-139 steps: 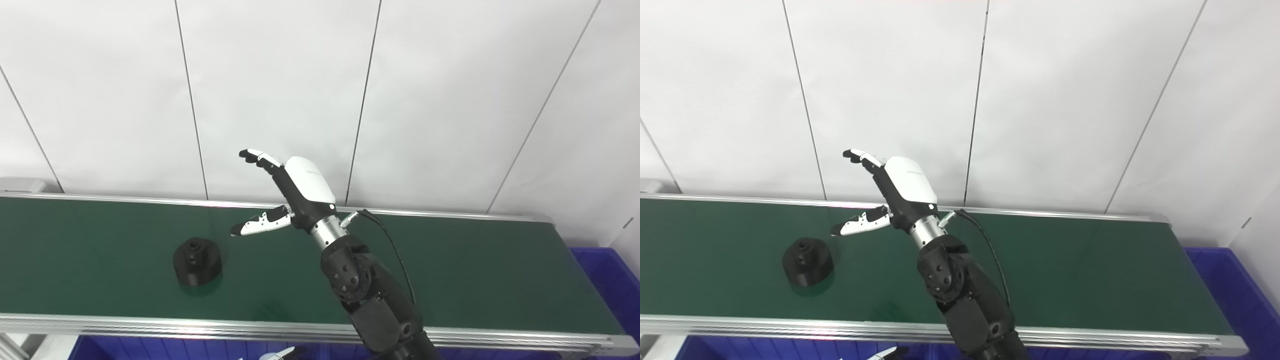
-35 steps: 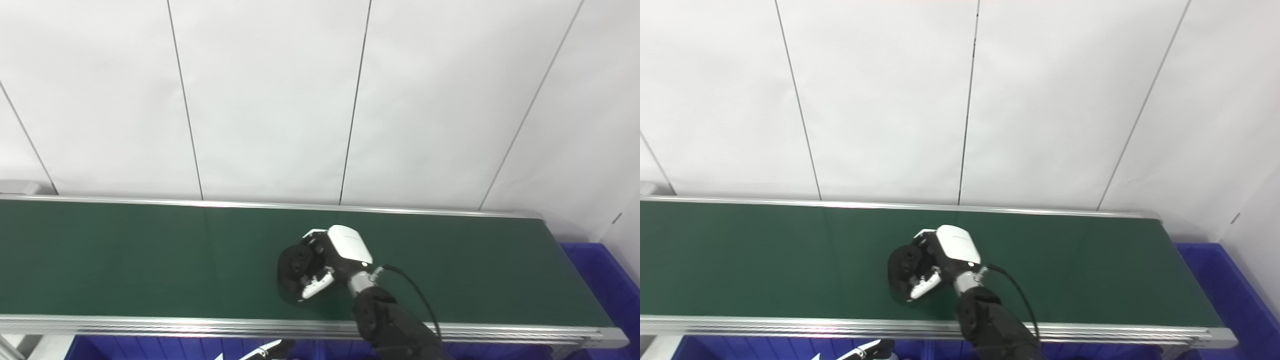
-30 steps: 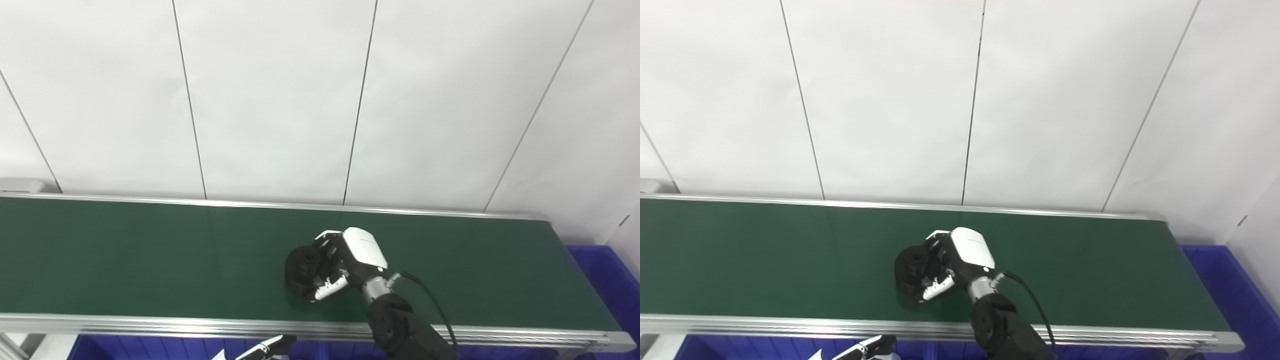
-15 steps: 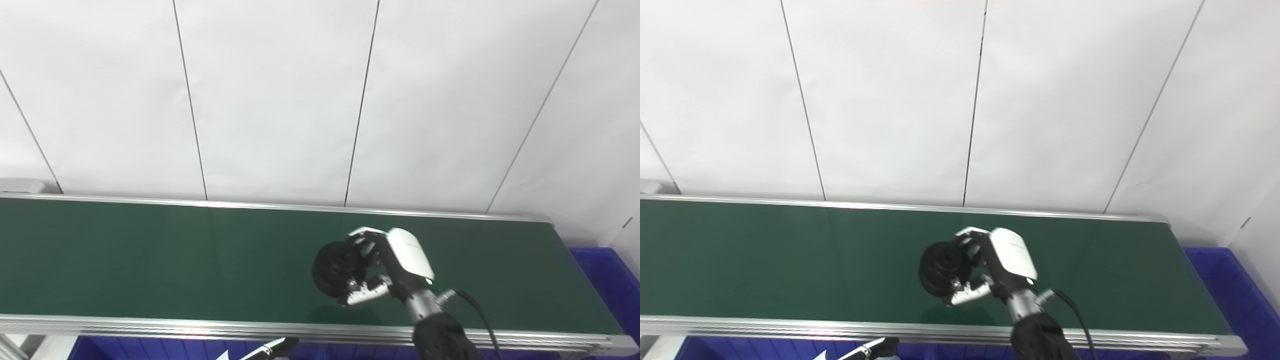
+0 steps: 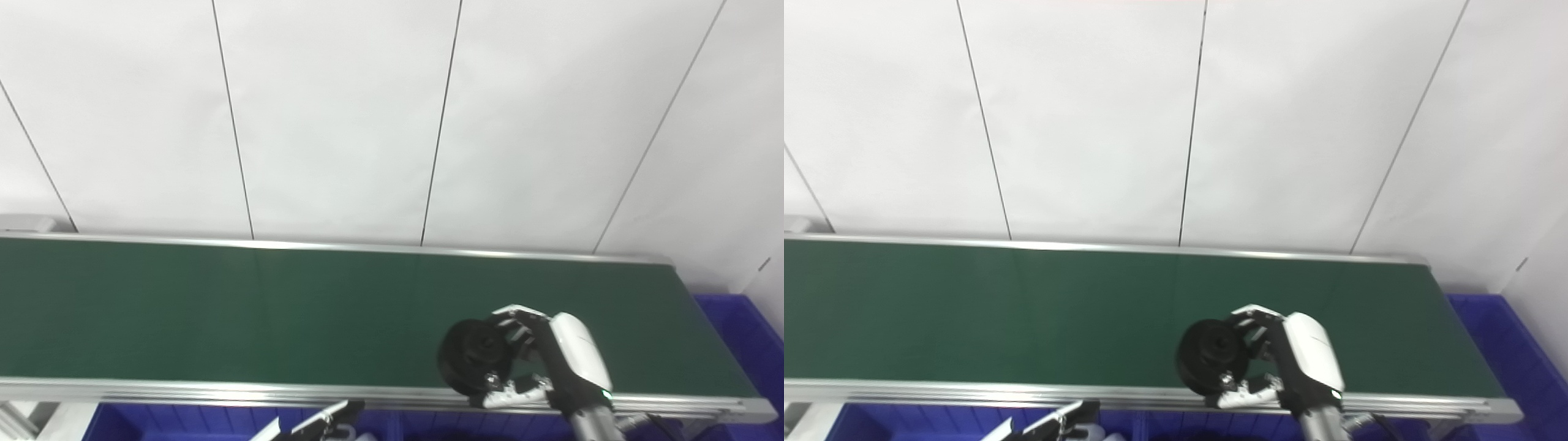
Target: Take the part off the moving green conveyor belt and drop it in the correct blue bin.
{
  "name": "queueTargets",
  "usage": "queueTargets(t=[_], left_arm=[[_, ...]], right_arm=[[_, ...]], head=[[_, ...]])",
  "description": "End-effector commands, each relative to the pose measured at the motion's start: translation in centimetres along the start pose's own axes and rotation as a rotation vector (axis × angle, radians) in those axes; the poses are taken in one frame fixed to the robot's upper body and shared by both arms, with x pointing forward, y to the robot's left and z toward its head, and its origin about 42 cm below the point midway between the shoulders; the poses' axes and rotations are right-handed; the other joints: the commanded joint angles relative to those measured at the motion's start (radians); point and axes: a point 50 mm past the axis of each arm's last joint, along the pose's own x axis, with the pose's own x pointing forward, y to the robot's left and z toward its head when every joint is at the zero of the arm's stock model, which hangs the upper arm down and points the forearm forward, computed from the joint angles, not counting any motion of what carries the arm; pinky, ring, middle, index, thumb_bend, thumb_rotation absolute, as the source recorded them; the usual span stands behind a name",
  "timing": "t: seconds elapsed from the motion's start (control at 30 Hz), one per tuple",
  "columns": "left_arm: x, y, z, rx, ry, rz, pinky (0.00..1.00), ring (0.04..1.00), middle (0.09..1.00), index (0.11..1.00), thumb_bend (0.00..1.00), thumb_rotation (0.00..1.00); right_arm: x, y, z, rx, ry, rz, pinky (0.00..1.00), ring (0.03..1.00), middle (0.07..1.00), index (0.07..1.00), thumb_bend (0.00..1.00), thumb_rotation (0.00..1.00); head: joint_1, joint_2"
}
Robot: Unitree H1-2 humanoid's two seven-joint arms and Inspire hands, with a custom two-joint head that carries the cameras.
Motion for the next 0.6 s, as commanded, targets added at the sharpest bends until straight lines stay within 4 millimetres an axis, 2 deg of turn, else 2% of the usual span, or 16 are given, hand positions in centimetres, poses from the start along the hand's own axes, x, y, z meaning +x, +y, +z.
queueTargets(t=[0.0, 0.03, 0.07, 0.1, 0.13, 0.17, 0.2, 0.23, 0.33, 0.4, 0.57], left_arm=[[0.7, 0.7, 1.2, 0.018, -0.077, 0.004, 0.89, 0.945, 0.974, 0.951, 0.43, 0.59], [0.7, 0.8, 1.2, 0.018, -0.08, 0.003, 0.89, 0.945, 0.976, 0.954, 0.43, 0.6], [0.8, 0.9, 1.3, 0.017, -0.087, 0.005, 0.89, 0.946, 0.977, 0.955, 0.42, 0.6], [0.8, 1.0, 1.4, 0.017, -0.092, 0.006, 0.89, 0.947, 0.976, 0.954, 0.41, 0.59], [0.9, 1.1, 1.6, 0.021, -0.099, 0.009, 0.89, 0.948, 0.976, 0.954, 0.41, 0.59], [0.9, 1.2, 1.7, 0.025, -0.104, 0.011, 0.89, 0.946, 0.975, 0.954, 0.42, 0.61], [1.1, 1.5, 1.9, 0.03, -0.111, 0.015, 0.89, 0.946, 0.975, 0.954, 0.42, 0.61], [1.2, 1.7, 2.1, 0.034, -0.118, 0.017, 0.9, 0.953, 0.975, 0.955, 0.43, 0.65], [1.8, 2.1, 2.4, 0.024, -0.143, 0.016, 0.91, 0.96, 0.979, 0.96, 0.42, 0.68], [2.2, 2.3, 2.4, 0.013, -0.155, 0.013, 0.92, 0.959, 0.978, 0.959, 0.42, 0.65], [2.2, 2.4, 2.4, 0.008, -0.158, 0.009, 0.92, 0.959, 0.974, 0.956, 0.44, 0.65]], right_arm=[[-1.5, -0.5, 0.5, 0.01, -0.015, -0.037, 0.32, 0.404, 0.494, 0.519, 0.52, 0.0], [-2.3, -0.3, 0.2, 0.014, -0.004, -0.032, 0.32, 0.405, 0.494, 0.518, 0.52, 0.0], [-3.5, 0.1, -0.2, 0.02, 0.025, -0.022, 0.33, 0.404, 0.492, 0.519, 0.52, 0.0], [-4.3, 0.4, -0.4, 0.025, 0.045, -0.015, 0.33, 0.401, 0.486, 0.523, 0.52, 0.0], [-5.2, 0.9, -0.8, 0.031, 0.066, -0.008, 0.33, 0.4, 0.486, 0.523, 0.52, 0.0], [-5.8, 1.1, -1.1, 0.035, 0.079, -0.004, 0.33, 0.403, 0.491, 0.52, 0.52, 0.0], [-6.6, 1.6, -1.4, 0.039, 0.1, 0.006, 0.34, 0.405, 0.494, 0.519, 0.52, 0.0], [-7.3, 2.0, -1.6, 0.042, 0.117, 0.013, 0.34, 0.405, 0.49, 0.521, 0.52, 0.0], [-8.5, 3.5, -2.1, 0.057, 0.158, 0.046, 0.35, 0.406, 0.487, 0.523, 0.52, 0.0], [-9.0, 4.6, -2.4, 0.061, 0.174, 0.064, 0.35, 0.41, 0.498, 0.516, 0.52, 0.0], [-9.7, 7.0, -2.6, 0.075, 0.206, 0.117, 0.37, 0.416, 0.491, 0.517, 0.52, 0.0]], head=[[-0.01, 0.011], [-0.01, 0.011], [-0.021, 0.034], [-0.024, 0.041], [-0.038, 0.09], [-0.041, 0.098], [-0.059, 0.148], [-0.068, 0.161], [-0.083, 0.177], [-0.081, 0.183], [-0.066, 0.181]])
